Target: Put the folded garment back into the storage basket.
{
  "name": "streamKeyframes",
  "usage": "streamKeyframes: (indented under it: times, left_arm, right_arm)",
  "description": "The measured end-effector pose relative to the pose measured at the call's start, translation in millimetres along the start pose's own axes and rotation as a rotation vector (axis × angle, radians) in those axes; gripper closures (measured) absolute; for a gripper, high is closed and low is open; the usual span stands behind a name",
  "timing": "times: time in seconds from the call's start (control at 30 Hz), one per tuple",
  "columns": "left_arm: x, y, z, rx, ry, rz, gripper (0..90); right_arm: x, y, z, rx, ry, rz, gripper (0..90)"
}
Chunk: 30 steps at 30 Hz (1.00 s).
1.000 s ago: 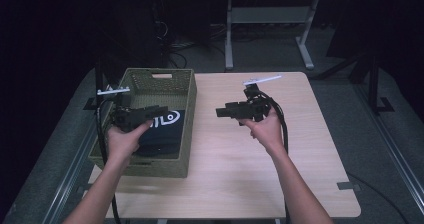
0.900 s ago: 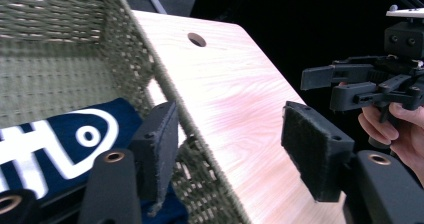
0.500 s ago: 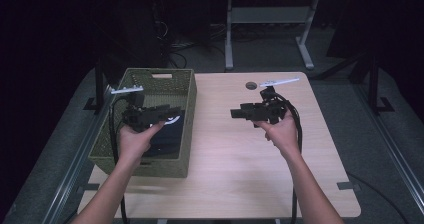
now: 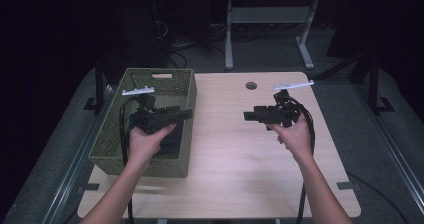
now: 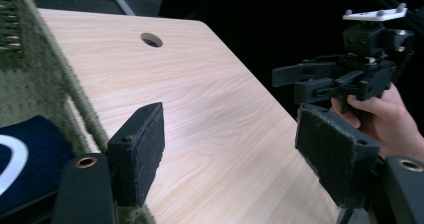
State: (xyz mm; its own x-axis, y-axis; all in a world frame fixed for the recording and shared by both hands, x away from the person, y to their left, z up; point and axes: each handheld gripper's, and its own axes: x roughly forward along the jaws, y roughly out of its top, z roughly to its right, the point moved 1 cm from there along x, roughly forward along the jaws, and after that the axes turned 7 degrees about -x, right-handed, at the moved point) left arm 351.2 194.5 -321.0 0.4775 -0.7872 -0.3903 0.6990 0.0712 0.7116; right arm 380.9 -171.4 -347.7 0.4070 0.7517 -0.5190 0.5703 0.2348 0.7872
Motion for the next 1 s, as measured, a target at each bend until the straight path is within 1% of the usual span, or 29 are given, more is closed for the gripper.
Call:
streamKeyframes:
  times: [0.33,0.4,0.9,1.0]
  left_arm:
    - [8.6,-3.9,13.6,0.027,-0.039,-0.008,27.4]
    - [10.7,-4.4,16.1,0.025,-0.046,-0.012,27.4]
    - [26.9,-11.8,31.8,0.054,-0.078,-0.042,27.0]
    - [29.8,-13.5,34.5,0.062,-0.086,-0.047,26.8]
  right_arm:
    - [-14.9,-11.4,10.4,0.019,-0.042,-0.007,36.3]
    - [-18.0,-13.5,12.3,0.023,-0.049,-0.007,36.1]
    - [-39.8,-30.0,26.4,0.048,-0.100,0.001,35.0]
    - [-43.9,-33.4,29.0,0.042,-0.116,-0.002,35.0]
